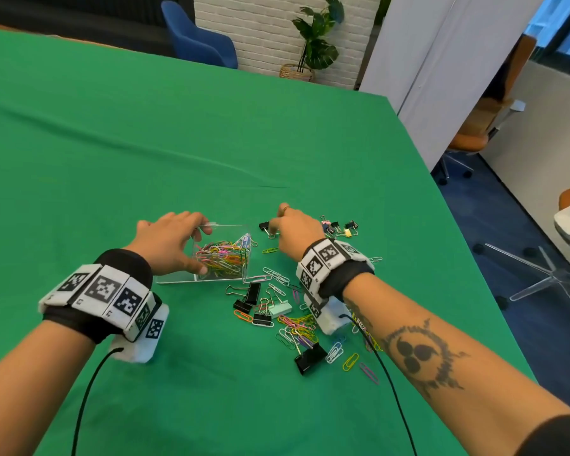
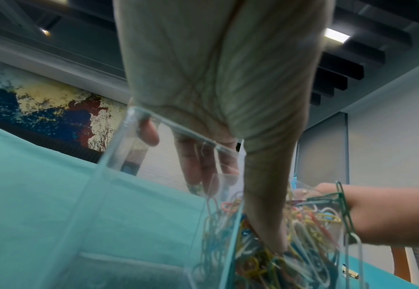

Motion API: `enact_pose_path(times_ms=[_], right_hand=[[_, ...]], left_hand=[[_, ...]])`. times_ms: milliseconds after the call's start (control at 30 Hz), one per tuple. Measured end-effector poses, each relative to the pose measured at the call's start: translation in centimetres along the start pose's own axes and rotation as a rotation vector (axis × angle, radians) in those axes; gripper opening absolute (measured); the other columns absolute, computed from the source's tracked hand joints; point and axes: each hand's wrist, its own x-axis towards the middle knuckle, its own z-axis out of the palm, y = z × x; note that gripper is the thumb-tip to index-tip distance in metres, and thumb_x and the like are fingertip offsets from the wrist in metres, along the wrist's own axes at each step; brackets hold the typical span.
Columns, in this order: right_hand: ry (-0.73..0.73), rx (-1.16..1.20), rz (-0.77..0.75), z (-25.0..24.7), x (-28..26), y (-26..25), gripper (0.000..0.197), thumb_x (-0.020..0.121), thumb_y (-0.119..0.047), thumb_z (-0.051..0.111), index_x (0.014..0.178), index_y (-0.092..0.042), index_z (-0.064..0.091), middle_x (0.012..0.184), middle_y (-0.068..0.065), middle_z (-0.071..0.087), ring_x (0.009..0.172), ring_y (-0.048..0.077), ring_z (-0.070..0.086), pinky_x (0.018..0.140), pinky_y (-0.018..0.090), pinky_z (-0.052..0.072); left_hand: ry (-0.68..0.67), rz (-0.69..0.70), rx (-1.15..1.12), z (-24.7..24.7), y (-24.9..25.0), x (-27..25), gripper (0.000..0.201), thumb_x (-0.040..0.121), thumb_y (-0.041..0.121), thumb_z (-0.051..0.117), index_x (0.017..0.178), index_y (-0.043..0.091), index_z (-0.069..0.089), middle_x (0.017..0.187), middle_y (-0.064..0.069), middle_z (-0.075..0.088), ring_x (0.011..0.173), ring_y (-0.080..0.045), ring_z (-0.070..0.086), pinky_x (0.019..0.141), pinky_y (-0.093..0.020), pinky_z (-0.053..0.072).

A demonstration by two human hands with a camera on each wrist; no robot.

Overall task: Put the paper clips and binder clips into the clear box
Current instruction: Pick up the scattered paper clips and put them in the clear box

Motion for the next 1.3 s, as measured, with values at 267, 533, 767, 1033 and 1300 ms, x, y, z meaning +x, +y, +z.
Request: enact_pose_path(times_ms=[267,533,767,1033,1300], right_hand=[[-0.389,-0.258,-0.13,0.4,-5.4,2.7,0.061,0.087,0.001,0.04,0.14,-0.028,0.037,0.152,0.007,0.019,0.135,0.028,0.022,0.104,0.044,0.039],[-0.233,0.351,-0.038,1.2,-10.2,7.4,0.04,0.093,-0.005,0.043,0.13,-0.016,0.053,0.148,0.003,0.033,0.135,0.02,0.031,0.111,0.027,0.023],[-0.542,0.174,-0.082,2.7,-11.7,6.3,0.059,0.097,-0.041,0.036,0.148,-0.018,0.017,0.158,0.001,-0.002,0.146,0.02,-0.001,0.12,0.04,0.007],[-0.221,0.164,0.422,1.9,-16.0,10.6,0.069,0.088,-0.058,0.04,0.142,-0.016,0.029,0.15,0.016,0.024,0.134,0.03,0.034,0.11,0.042,0.034],[-0.241,0.324,0.535,3.9,-15.4,7.1,0.067,0.09,-0.058,0.036,0.138,-0.012,0.028,0.148,0.022,0.022,0.122,0.037,0.049,0.1,0.042,0.041]], left_hand=[[0.009,0.004,0.006,0.0,-0.1,0.1,0.061,0.065,0.043,0.076,0.116,0.029,0.045,0.112,0.01,0.053,0.104,-0.011,0.042,0.081,-0.032,0.025],[0.013,0.007,0.006,0.1,-0.2,0.1,0.063,0.064,0.044,0.077,0.117,0.028,0.046,0.11,0.009,0.054,0.103,-0.012,0.043,0.079,-0.031,0.025],[0.003,-0.001,0.02,0.2,-0.1,0.2,0.066,0.064,0.044,0.077,0.12,0.028,0.045,0.114,0.008,0.054,0.109,-0.014,0.046,0.085,-0.035,0.031],[-0.012,0.018,0.03,0.3,-0.2,0.4,0.066,0.064,0.044,0.077,0.119,0.027,0.045,0.114,0.007,0.054,0.11,-0.015,0.048,0.091,-0.039,0.034],[-0.006,0.046,0.022,0.7,0.2,0.9,0.065,0.063,0.044,0.078,0.117,0.027,0.046,0.111,0.007,0.055,0.108,-0.016,0.049,0.086,-0.037,0.033]])
